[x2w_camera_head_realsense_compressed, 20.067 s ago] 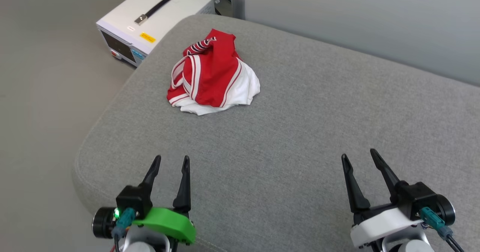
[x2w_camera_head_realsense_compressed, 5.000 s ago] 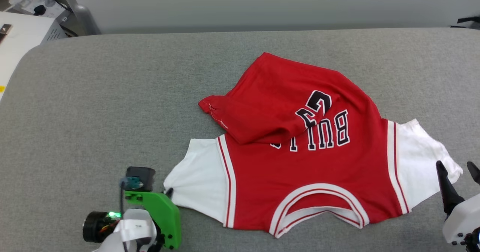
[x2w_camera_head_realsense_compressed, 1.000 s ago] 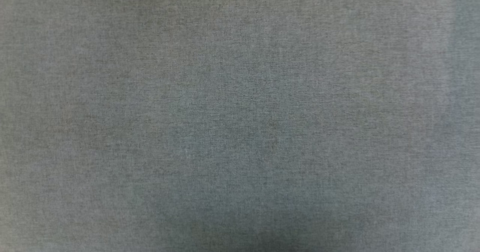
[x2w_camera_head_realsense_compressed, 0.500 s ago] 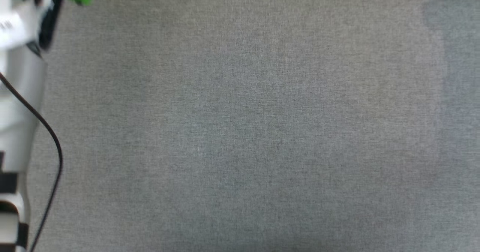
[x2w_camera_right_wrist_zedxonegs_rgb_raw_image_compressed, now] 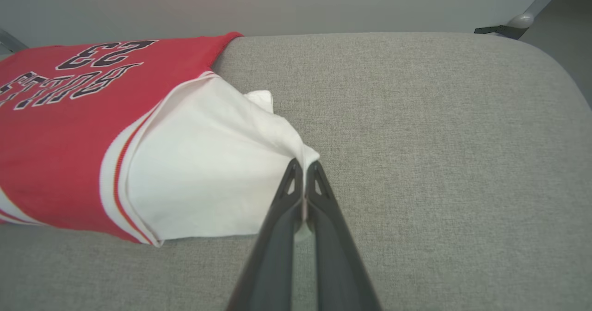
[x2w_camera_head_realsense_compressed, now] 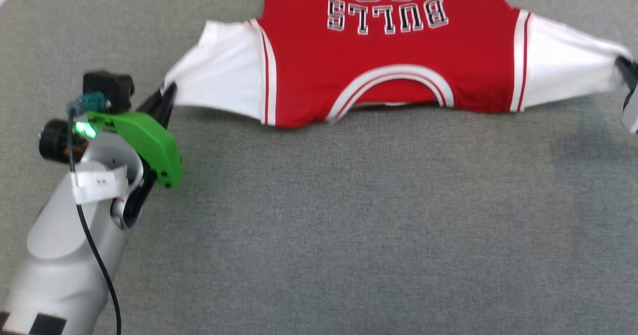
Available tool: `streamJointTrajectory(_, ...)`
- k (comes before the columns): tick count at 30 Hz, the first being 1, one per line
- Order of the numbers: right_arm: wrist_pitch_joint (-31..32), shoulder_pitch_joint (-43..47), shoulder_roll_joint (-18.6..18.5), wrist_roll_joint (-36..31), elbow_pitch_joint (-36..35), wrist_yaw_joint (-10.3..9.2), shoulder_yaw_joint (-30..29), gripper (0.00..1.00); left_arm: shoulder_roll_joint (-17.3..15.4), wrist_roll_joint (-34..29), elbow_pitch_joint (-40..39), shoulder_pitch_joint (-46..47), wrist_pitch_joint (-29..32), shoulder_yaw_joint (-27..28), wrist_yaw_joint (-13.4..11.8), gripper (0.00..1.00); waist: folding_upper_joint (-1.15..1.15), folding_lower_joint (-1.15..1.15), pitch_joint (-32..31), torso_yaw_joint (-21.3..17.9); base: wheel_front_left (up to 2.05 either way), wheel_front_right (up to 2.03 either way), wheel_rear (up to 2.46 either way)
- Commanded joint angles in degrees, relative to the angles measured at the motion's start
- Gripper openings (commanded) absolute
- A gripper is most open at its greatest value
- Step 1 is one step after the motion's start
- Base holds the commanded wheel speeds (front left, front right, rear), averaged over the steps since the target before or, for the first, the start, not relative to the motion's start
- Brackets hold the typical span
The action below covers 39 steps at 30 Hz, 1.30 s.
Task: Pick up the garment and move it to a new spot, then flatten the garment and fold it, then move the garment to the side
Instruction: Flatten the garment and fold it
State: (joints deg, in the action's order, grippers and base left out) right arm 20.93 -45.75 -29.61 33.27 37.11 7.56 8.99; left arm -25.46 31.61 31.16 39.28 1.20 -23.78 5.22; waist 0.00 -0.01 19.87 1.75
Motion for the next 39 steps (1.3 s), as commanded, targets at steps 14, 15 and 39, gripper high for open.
streamJointTrajectory(14, 7.4, 21.8, -2.7, 5.1, -7.0, -0.08, -5.5, 0.0, -4.8, 7.4, -11.7, -21.8, 11.8, -1.0, -2.3, 0.0, 0.0, 0.01, -15.4, -0.1, 0.0, 0.0, 0.0)
streamJointTrajectory(15, 11.9, 28.3, -2.8, 6.5, -10.7, -0.08, -7.6, 0.0, -5.8, 8.8, -16.4, -27.4, 13.6, -1.2, -3.7, 0.0, 0.0, 0.01, -17.1, -0.2, 0.0, 0.0, 0.0)
streamJointTrajectory(39, 34.5, 44.0, 3.7, 2.1, -36.0, -0.08, -21.4, 1.0, -8.9, 15.0, -40.2, -41.3, 22.1, -2.5, -7.4, 0.0, 0.0, 0.01, -13.1, 0.5, 0.0, 0.0, 0.0)
